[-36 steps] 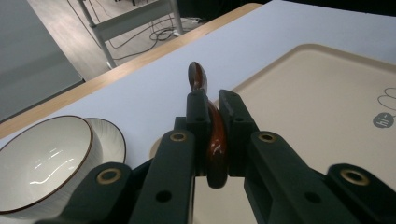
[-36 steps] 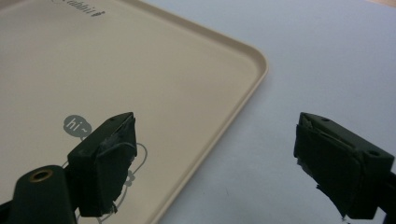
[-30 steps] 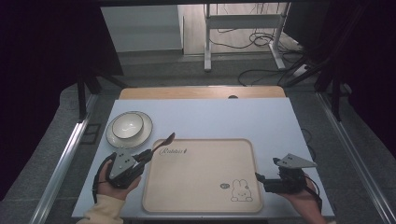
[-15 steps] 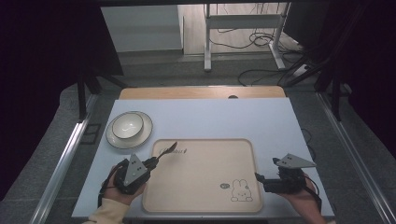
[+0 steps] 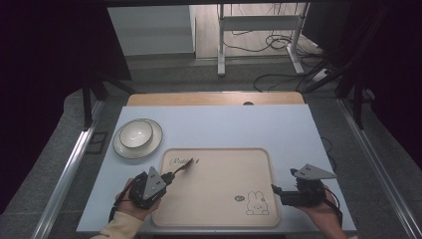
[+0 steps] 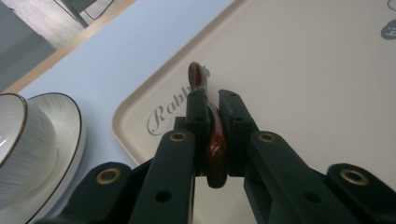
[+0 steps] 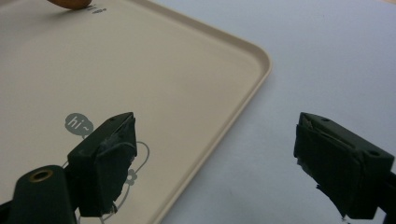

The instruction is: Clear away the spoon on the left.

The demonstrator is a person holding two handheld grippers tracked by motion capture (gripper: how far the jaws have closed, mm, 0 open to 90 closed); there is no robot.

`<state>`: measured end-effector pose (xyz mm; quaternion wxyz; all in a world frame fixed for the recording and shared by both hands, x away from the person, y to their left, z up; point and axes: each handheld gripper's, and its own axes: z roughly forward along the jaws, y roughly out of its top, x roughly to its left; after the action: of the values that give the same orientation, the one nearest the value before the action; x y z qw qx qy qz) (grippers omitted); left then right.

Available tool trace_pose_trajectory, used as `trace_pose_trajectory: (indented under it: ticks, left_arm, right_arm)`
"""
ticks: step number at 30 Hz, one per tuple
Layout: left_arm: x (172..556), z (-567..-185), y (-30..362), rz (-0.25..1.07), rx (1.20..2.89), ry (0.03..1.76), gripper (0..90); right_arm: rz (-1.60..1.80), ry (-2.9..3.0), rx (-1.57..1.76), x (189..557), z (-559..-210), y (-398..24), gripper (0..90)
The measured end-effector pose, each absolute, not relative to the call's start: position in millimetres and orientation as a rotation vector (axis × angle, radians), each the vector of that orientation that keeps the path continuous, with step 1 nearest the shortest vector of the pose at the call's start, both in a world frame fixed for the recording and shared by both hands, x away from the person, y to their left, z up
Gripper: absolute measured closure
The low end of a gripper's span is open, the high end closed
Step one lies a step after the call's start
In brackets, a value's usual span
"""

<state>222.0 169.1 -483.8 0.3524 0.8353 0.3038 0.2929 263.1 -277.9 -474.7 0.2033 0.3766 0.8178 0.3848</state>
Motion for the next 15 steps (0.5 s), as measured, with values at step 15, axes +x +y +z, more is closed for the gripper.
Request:
trace_pose_trajectory:
  ticks: [15]
  left_arm:
    - [219,-496,153,0.749,2.304,0.691,82.2]
  right_arm:
    - [1.06,2.297,1.048,263,-476,-276,13.7]
